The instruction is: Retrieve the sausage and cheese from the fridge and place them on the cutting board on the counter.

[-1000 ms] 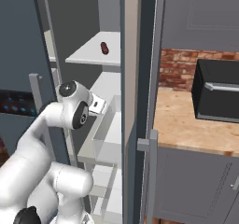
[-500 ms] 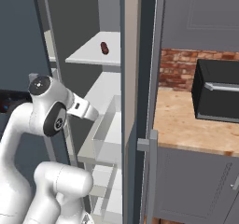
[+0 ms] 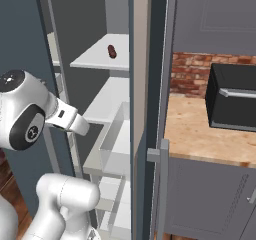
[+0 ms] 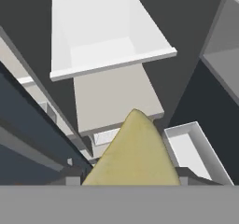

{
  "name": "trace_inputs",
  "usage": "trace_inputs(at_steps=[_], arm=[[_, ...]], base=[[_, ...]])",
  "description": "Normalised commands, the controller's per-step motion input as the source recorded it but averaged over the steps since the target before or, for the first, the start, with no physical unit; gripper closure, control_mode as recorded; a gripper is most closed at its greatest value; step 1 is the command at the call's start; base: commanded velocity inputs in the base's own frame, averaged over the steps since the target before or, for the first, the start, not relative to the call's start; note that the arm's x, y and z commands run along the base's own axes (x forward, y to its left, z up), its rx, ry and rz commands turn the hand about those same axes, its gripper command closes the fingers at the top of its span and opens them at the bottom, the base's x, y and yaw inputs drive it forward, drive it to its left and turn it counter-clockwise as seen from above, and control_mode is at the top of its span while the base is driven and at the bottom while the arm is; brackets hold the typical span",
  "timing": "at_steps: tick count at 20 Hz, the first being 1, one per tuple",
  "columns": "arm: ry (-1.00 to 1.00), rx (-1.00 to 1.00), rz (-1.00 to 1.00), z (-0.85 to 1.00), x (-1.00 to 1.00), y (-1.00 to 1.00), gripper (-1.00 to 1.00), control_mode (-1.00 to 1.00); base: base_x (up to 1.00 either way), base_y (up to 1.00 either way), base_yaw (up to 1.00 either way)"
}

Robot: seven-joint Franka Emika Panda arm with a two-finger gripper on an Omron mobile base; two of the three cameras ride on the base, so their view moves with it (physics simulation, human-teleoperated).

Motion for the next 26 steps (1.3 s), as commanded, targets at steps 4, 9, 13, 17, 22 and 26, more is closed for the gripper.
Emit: trace_inputs(at_steps=[4, 9, 13, 17, 22, 26], arm=[[0.0, 0.0, 0.01, 0.05, -0.06, 0.0, 1.0, -1.0], [0.0, 0.0, 0.0, 0.0, 0.0, 0.0, 1.0, -1.0], [0.0, 0.0, 0.0, 0.0, 0.0, 0.0, 1.0, -1.0], [0.0, 0.0, 0.0, 0.0, 0.0, 0.0, 1.0, 1.0], [0.0, 0.0, 0.0, 0.0, 0.0, 0.0, 1.0, 1.0], [0.0, 0.0, 0.0, 0.0, 0.0, 0.0, 1.0, 1.0]], base=[[0.0, 0.0, 0.0], [0.0, 0.0, 0.0], [0.0, 0.0, 0.0], [0.0, 0.0, 0.0], [-0.59, 0.0, 0.0], [-0.99, 0.08, 0.0]])
